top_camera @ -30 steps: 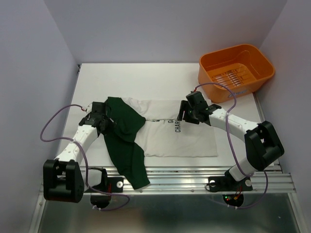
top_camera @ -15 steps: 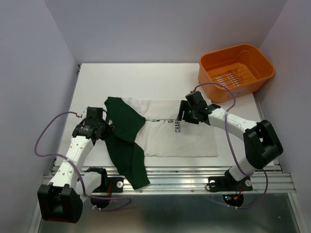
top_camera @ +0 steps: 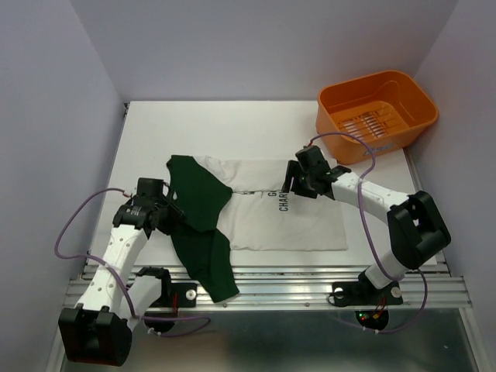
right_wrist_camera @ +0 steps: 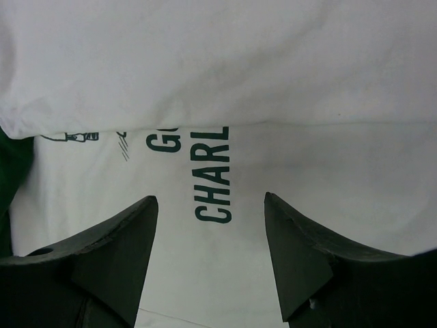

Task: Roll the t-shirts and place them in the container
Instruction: Fold the T-shirt at the center of the board.

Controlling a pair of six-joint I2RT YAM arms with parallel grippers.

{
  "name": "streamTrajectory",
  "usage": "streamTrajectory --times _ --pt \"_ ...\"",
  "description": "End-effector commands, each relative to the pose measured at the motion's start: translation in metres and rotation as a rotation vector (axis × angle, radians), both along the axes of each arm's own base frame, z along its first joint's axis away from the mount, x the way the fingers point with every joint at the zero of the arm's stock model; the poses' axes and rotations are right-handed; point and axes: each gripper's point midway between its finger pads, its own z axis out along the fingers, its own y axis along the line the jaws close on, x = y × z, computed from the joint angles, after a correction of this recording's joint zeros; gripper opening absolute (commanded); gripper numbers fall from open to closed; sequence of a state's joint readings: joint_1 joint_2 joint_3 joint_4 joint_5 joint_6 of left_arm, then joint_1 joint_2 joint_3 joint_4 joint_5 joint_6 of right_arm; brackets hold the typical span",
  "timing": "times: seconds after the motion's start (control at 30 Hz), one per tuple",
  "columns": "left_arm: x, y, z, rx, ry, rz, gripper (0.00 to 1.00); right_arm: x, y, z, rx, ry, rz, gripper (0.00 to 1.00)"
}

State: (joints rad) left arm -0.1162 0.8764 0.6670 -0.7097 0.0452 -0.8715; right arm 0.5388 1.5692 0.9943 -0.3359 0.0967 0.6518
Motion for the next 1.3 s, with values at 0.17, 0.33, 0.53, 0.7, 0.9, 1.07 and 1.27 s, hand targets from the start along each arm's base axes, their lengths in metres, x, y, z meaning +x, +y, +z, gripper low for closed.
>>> streamTrajectory --times 0.17,0.33,0.53,0.7,0.9,1.07,1.27 --pt "0.037 0.038 0.094 0.206 -0.231 0.065 0.53 0.018 0.016 0.019 0.016 -0.066 0.014 0.70" --pt "0.095 0.023 0.113 0.200 -0.355 -0.025 0.50 0.032 0.017 0.024 -0.015 -0.090 0.015 0.70" --pt "0.150 0.007 0.077 0.168 -0.295 -0.072 0.45 0.061 0.026 0.026 -0.071 -0.112 0.031 0.70" --pt "0.180 0.005 0.031 0.180 -0.197 -0.085 0.43 0.085 0.030 0.015 -0.095 -0.098 0.033 0.71" --pt "0.193 0.010 -0.035 0.179 -0.034 -0.090 0.43 0.107 0.030 -0.009 -0.137 -0.070 0.038 0.71" --pt "0.210 0.023 -0.069 0.186 0.074 -0.094 0.43 0.118 0.027 -0.026 -0.168 -0.055 0.029 0.71" --pt "0.244 0.040 -0.096 0.214 0.150 -0.101 0.42 0.136 0.022 -0.052 -0.200 -0.027 0.014 0.71"
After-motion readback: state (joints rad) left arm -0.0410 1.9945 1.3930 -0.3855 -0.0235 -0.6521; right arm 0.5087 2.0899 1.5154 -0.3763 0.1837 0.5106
